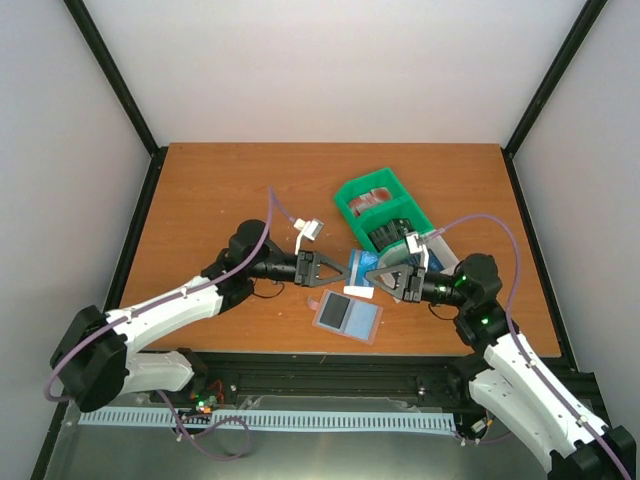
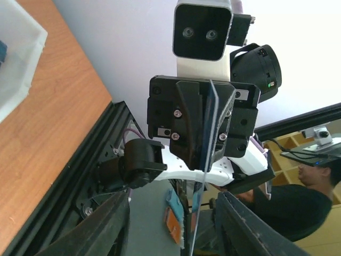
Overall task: Put the credit cards into the card holder
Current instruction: Pick up the credit card from the storage box.
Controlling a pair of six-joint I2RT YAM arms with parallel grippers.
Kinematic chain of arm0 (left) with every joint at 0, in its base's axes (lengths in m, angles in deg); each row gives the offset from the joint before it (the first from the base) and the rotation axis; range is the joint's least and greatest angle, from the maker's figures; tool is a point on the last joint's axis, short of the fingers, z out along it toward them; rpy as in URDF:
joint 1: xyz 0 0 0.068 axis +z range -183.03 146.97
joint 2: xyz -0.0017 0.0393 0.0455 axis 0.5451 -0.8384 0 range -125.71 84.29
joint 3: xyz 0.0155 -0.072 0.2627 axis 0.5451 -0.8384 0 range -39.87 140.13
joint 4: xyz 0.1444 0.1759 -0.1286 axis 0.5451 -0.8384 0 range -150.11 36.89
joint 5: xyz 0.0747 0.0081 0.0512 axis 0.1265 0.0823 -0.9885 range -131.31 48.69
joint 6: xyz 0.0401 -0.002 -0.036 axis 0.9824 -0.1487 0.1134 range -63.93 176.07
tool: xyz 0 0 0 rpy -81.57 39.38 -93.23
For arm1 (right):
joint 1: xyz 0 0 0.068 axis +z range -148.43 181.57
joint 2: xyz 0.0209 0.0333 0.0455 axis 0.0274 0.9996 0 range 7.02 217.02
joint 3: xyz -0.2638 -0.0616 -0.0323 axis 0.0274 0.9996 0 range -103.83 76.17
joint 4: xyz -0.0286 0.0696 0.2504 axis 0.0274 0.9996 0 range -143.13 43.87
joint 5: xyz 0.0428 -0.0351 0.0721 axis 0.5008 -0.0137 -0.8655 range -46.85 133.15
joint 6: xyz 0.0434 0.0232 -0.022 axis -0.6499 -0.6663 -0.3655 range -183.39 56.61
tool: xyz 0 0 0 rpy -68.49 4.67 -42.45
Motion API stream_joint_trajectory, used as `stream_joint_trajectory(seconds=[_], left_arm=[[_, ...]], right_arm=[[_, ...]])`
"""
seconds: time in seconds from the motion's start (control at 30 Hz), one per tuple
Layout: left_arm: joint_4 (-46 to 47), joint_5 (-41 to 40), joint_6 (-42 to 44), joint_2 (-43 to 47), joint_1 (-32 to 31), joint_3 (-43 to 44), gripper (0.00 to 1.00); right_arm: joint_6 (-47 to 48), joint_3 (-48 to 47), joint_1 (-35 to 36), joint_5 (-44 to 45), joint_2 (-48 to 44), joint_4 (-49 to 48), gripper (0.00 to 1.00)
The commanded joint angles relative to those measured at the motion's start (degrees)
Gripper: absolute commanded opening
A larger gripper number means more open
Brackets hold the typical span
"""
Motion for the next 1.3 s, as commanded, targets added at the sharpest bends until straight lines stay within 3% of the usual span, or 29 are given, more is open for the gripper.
stream_joint_trajectory(seconds=[0.0, 0.3, 0.67, 0.9, 0.97, 1.1, 1.27], left_arm=[[10.3, 3.2, -3.7, -1.4, -0.5, -1.7, 0.43], [13.6, 5.5, -3.5, -2.6, -0.9, -3.5, 0.23], [9.2, 6.0, -0.5, -4.0, -1.0, -3.4, 0.21], [6.9, 5.5, 2.2, -4.3, -1.0, -3.3, 0.01], [4.1, 4.7, 4.4, -4.3, -1.1, -3.0, 0.01], [-10.0, -1.6, 13.2, -2.8, -1.0, -1.5, 0.01], [-23.8, -12.1, 21.0, -2.9, -0.8, -3.0, 0.01]], right_arm=[[0.4, 1.7, 1.1, -0.7, -0.5, -3.8, 0.03], [0.5, 5.4, 2.4, 1.9, -1.4, -4.3, 0.03], [-0.9, 7.8, 3.6, 3.9, -1.9, -7.3, 0.03], [-0.1, 7.9, 4.1, 4.2, -1.2, -6.7, 0.05], [1.5, 7.3, 4.1, 4.6, -0.9, -3.2, 0.12], [10.3, 3.7, 4.0, 10.6, -3.3, 14.9, 0.37], [13.9, 4.4, 4.2, 16.4, -6.4, 27.1, 0.48]])
